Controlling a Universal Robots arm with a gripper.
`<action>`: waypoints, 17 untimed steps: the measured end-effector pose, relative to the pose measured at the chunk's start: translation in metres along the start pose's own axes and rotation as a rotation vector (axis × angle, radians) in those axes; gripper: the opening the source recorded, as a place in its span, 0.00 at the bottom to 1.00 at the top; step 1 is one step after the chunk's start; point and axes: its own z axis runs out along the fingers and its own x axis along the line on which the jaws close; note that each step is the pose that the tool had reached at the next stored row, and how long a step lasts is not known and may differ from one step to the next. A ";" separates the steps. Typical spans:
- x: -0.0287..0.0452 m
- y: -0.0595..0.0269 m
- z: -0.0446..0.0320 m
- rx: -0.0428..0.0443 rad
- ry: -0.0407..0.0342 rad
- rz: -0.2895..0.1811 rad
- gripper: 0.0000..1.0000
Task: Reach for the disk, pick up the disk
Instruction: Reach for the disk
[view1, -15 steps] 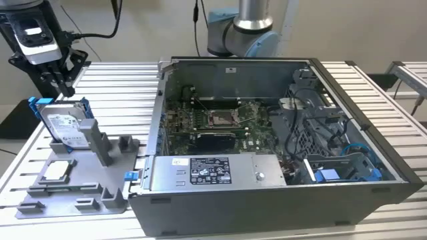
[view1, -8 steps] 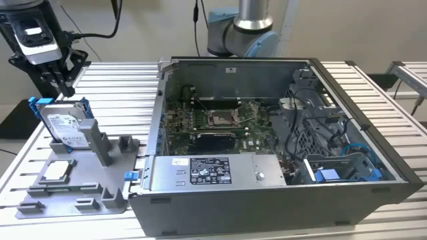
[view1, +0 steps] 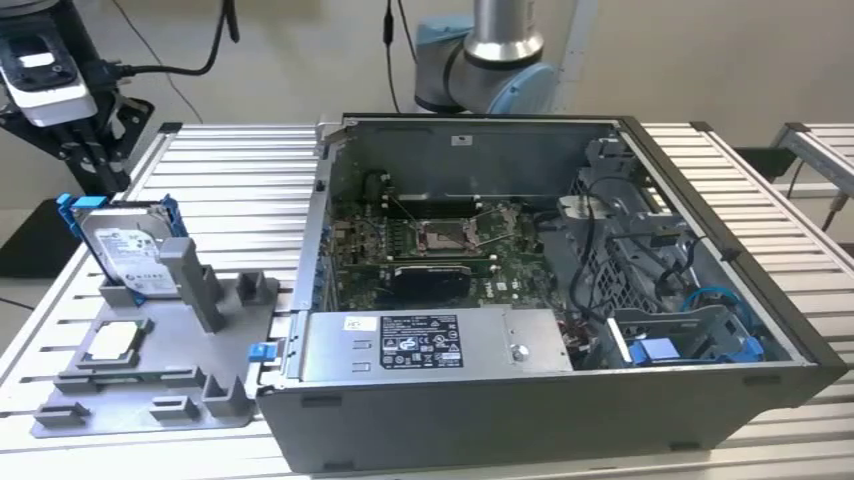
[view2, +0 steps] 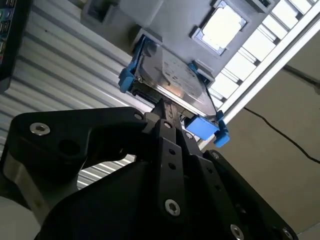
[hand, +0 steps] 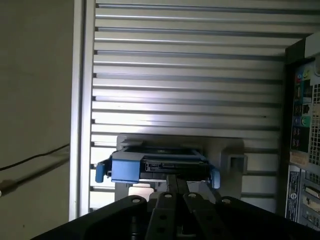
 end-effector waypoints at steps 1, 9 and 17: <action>0.0044 0.0001 0.0000 0.0000 0.0000 0.000 0.00; 0.0396 0.0007 0.0009 0.0000 0.0000 0.000 0.00; 0.0413 0.0008 0.0010 -0.0001 0.0000 -0.002 0.00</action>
